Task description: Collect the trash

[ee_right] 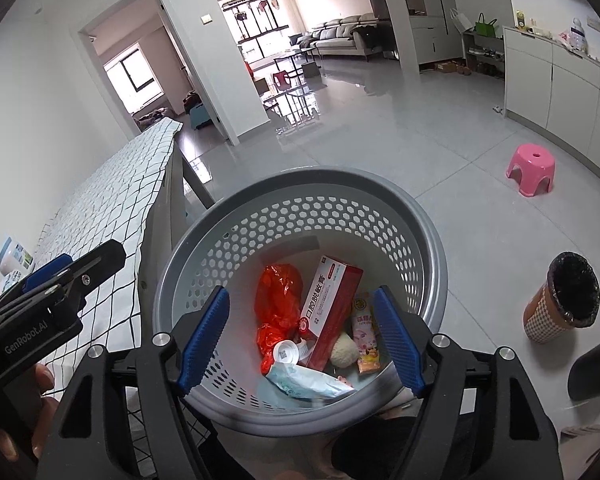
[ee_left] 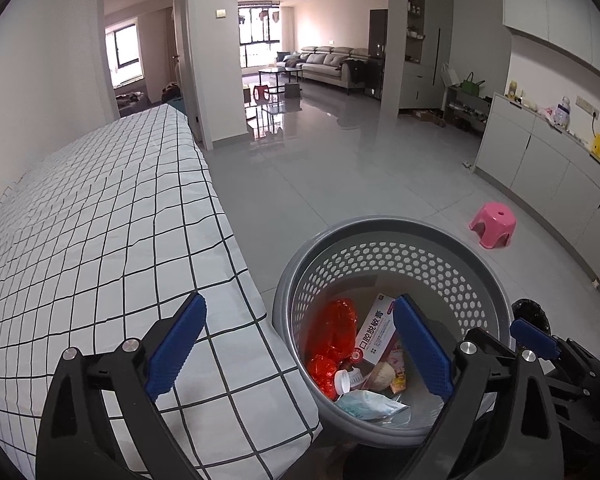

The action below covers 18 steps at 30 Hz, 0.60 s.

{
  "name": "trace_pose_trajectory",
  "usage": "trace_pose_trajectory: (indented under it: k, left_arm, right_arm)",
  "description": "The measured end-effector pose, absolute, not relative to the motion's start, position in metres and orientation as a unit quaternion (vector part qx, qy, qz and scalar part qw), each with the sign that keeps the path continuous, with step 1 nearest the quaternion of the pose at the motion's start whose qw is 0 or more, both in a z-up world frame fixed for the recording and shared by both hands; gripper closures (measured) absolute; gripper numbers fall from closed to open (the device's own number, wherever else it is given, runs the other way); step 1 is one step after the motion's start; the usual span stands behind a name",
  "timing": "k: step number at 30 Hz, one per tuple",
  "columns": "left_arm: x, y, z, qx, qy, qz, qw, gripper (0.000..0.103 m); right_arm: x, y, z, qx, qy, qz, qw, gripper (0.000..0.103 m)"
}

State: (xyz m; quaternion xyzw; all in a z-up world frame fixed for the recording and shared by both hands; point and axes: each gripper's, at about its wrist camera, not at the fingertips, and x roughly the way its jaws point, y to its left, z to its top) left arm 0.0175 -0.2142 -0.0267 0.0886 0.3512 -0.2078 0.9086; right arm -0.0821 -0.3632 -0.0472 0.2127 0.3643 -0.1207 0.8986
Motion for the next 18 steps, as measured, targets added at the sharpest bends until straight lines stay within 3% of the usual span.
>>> trace_pose_trajectory:
  k: [18]
  left_arm:
    - [0.0154,-0.2054,-0.0251,0.083,0.348,-0.186,0.915,0.007]
  right_arm:
    - [-0.0893,-0.3587,-0.0405,0.213,0.356,-0.122,0.902,0.03]
